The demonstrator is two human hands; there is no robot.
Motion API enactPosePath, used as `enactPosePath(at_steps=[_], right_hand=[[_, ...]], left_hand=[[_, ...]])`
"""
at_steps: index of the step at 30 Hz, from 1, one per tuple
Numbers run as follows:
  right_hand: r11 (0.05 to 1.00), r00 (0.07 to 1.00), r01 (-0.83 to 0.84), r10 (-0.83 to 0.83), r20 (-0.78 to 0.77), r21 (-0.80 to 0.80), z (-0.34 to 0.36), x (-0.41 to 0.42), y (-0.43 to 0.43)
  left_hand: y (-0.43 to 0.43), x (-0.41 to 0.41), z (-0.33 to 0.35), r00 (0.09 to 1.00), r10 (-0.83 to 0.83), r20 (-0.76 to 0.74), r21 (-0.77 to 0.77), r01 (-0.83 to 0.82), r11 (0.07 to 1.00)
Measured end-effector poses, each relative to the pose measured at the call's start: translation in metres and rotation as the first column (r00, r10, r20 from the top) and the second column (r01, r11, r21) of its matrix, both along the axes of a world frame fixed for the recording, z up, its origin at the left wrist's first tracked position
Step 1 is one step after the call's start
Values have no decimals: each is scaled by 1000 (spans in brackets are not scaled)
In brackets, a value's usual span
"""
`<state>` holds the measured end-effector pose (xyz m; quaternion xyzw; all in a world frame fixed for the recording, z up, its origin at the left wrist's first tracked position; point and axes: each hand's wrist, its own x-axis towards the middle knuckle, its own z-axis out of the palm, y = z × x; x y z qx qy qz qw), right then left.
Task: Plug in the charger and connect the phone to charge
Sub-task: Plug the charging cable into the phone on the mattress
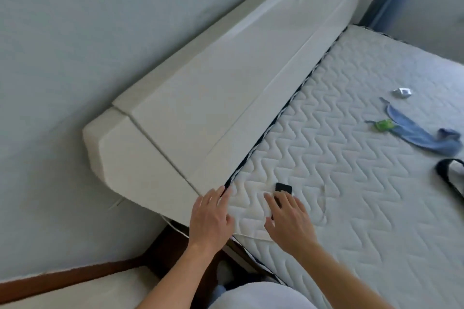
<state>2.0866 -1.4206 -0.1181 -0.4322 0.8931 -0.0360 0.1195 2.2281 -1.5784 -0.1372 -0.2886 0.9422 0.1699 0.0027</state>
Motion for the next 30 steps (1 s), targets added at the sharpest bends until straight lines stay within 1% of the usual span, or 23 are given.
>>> enactPosePath(at_steps=[3,8,14,18,25,30], right_hand=[[991,991,131,-130,-36,32,0,-6,39],[955,954,296,-295,-48,18,-3,-6,91],[909,909,417,-416,-27,10,-4,-8,131],[902,903,431,-431,-6,20,-10,-22,154],[912,911,411,-411,35,17,-31,-69,185],[929,925,370,-371,83,24,-60,-105,196]], left_hand=[[12,-28,-5,989,-143,26,17,143,990],[44,-58,-7,957,-289,17,44,288,957],[74,-85,-18,924,-382,-2,40,382,923],[95,-103,-25,913,-407,31,39,405,913],[124,-134,-37,917,-384,112,53,380,923],[140,-158,-68,914,-375,157,41,373,927]])
